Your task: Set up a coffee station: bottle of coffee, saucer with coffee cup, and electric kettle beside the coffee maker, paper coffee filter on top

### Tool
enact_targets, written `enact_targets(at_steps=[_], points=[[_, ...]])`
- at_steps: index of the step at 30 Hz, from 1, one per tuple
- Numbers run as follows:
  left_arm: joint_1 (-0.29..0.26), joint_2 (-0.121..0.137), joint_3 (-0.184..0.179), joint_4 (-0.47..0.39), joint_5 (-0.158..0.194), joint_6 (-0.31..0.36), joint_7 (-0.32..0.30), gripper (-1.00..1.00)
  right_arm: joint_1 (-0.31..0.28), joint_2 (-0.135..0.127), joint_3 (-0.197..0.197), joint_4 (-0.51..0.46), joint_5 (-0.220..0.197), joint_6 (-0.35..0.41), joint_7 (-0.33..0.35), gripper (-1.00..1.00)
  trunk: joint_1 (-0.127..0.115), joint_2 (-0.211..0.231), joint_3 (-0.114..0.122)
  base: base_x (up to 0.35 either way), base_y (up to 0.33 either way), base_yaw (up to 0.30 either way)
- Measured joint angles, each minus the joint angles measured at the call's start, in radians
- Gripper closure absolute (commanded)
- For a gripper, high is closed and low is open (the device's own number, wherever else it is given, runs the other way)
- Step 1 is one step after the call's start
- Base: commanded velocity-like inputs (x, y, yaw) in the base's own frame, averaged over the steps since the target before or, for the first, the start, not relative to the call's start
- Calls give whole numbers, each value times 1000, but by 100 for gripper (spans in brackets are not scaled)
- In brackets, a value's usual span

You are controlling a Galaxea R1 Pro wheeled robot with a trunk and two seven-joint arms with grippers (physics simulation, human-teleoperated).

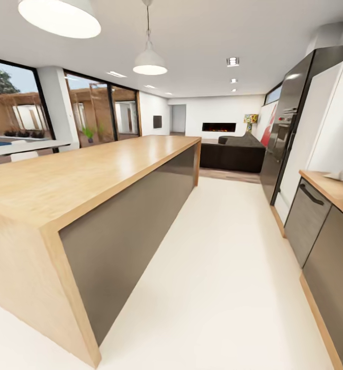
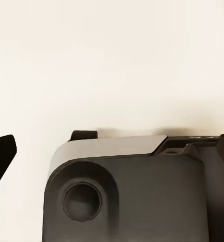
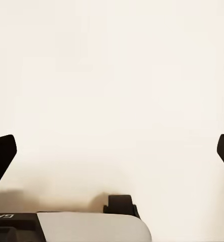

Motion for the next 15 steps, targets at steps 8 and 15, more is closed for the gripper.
enact_targets(at_steps=[8,15], points=[[0,4,2,-69,2,4,4,-100,0,0,0,0,0,0,0,-100,-1,0,0,194,0,-291],[0,4,2,-73,2,4,4,-100,0,0,0,0,0,0,0,-100,-1,0,0,341,0,-291]])
